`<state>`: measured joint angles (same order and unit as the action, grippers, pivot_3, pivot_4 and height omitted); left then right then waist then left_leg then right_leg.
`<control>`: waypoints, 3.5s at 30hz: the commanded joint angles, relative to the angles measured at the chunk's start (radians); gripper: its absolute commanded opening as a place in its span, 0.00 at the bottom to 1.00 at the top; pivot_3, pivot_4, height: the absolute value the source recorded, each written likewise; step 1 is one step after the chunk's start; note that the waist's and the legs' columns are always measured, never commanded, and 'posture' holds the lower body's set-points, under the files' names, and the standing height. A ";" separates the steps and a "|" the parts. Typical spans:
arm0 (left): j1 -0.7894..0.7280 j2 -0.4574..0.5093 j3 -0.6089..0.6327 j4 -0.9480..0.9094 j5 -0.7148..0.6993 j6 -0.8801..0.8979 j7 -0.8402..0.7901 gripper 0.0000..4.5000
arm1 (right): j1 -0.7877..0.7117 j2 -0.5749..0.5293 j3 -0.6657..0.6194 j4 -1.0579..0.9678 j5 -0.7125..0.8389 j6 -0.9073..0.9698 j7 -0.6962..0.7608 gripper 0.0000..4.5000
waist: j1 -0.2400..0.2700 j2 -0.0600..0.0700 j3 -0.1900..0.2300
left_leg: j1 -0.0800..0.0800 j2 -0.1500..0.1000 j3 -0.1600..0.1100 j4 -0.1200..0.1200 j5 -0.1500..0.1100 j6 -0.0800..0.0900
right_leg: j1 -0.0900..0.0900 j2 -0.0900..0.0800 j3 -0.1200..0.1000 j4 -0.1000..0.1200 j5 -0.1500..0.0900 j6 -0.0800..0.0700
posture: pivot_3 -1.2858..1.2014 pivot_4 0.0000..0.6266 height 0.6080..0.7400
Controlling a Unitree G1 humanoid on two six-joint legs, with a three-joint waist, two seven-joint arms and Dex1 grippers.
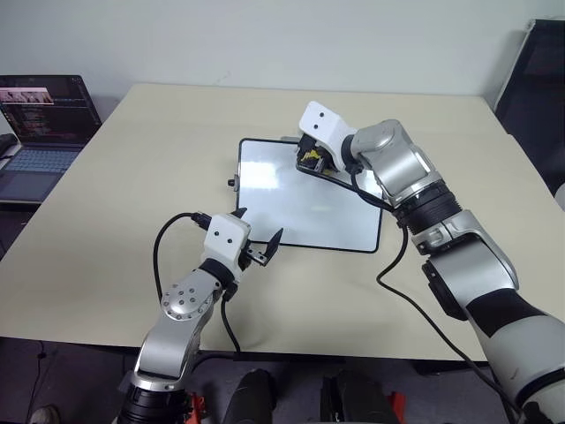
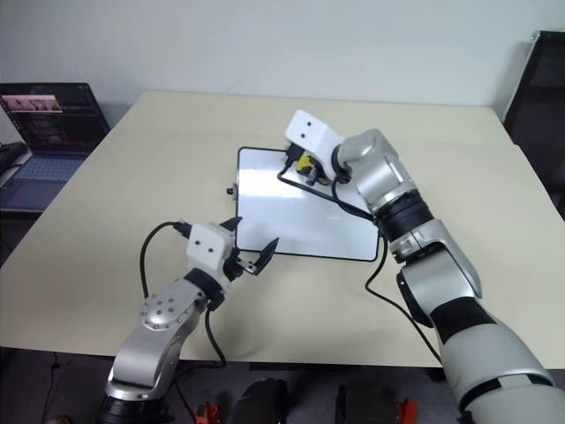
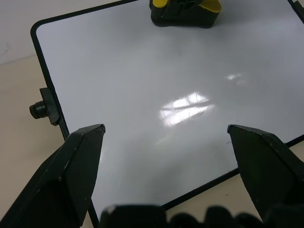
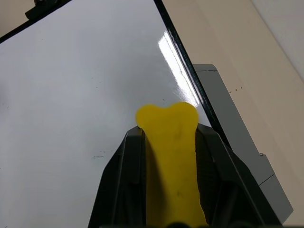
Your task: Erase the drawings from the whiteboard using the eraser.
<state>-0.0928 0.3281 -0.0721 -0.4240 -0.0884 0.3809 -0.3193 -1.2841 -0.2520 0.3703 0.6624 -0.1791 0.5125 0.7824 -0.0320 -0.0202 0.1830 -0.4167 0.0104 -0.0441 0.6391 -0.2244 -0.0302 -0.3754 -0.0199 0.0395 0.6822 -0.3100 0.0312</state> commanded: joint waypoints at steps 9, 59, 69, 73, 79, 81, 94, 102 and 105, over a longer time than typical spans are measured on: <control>-0.014 0.004 0.016 -0.033 0.002 -0.013 -0.001 1.00 | -0.032 -0.001 -0.022 0.067 0.000 -0.021 0.011 0.24 | 0.000 0.000 0.000 | 0.000 0.000 0.000 0.000 0.000 0.000 | 0.001 0.000 0.000 0.000 0.000 0.000 | 0.52 0.24 1.00; 0.005 -0.006 0.003 -0.046 0.006 -0.011 0.007 1.00 | -0.174 0.030 -0.032 0.260 -0.003 -0.103 0.076 0.24 | 0.000 0.000 0.000 | -0.001 0.000 0.004 0.001 0.000 0.000 | -0.004 0.000 0.001 0.005 0.000 0.000 | 0.52 0.24 1.00; 0.001 -0.009 0.000 -0.038 0.007 -0.015 0.006 1.00 | -0.153 0.023 -0.006 0.365 -0.039 -0.177 0.078 0.24 | 0.000 0.000 0.000 | 0.000 0.000 0.004 0.001 0.000 0.000 | -0.003 0.000 0.001 0.006 0.000 0.000 | 0.52 0.24 1.00; 0.000 -0.008 0.003 -0.036 0.006 -0.017 0.006 1.00 | -0.123 0.024 0.008 0.404 -0.058 -0.182 0.097 0.24 | 0.000 0.000 0.000 | 0.002 0.000 0.003 0.002 0.000 0.000 | -0.001 0.000 0.000 0.006 0.000 0.000 | 0.52 0.24 1.00; 0.017 -0.008 0.010 -0.049 0.008 -0.017 0.013 1.00 | -0.093 0.020 0.010 0.424 -0.066 -0.150 0.122 0.24 | 0.000 0.000 0.000 | 0.011 0.000 0.003 0.002 0.000 0.000 | 0.008 0.000 0.001 0.006 0.000 0.000 | 0.52 0.24 1.00; 0.019 -0.009 0.010 -0.051 0.009 -0.016 0.015 1.00 | -0.080 0.016 0.009 0.410 -0.063 -0.130 0.135 0.24 | 0.000 0.000 0.000 | 0.016 0.000 0.003 0.002 0.000 0.000 | 0.013 0.000 0.001 0.006 0.000 0.000 | 0.52 0.24 1.00; 0.005 -0.005 0.006 -0.036 0.006 -0.023 0.000 1.00 | 0.026 -0.049 -0.015 0.103 -0.030 0.075 0.200 0.24 | 0.004 0.000 0.000 | 0.021 0.000 -0.003 0.002 0.000 0.000 | 0.022 0.000 -0.001 -0.001 -0.001 0.000 | 0.52 0.24 1.00; -0.053 0.023 0.011 -0.024 -0.011 -0.009 -0.044 1.00 | 0.266 -0.073 -0.171 -0.628 0.092 0.597 0.123 0.24 | 0.005 0.000 0.000 | 0.010 -0.001 -0.004 -0.001 0.000 0.000 | 0.012 -0.001 -0.001 -0.002 -0.001 0.000 | 0.52 0.24 1.00; -0.072 0.038 0.010 -0.027 -0.022 0.001 -0.069 1.00 | 0.344 -0.042 -0.262 -0.857 0.112 0.771 0.021 0.24 | 0.002 0.001 0.000 | -0.006 0.000 -0.003 -0.001 0.000 0.000 | -0.005 0.000 -0.001 0.001 0.000 -0.001 | 0.52 0.24 1.00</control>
<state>-0.1519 0.3547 -0.0732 -0.4204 -0.0968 0.3864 -0.3714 -0.9413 -0.3022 0.1748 -0.0507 -0.0846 1.2005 0.8594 -0.0305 -0.0197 0.1833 -0.4242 0.0100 -0.0468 0.6383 -0.2241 -0.0305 -0.3821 -0.0204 0.0392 0.6827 -0.3104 0.0307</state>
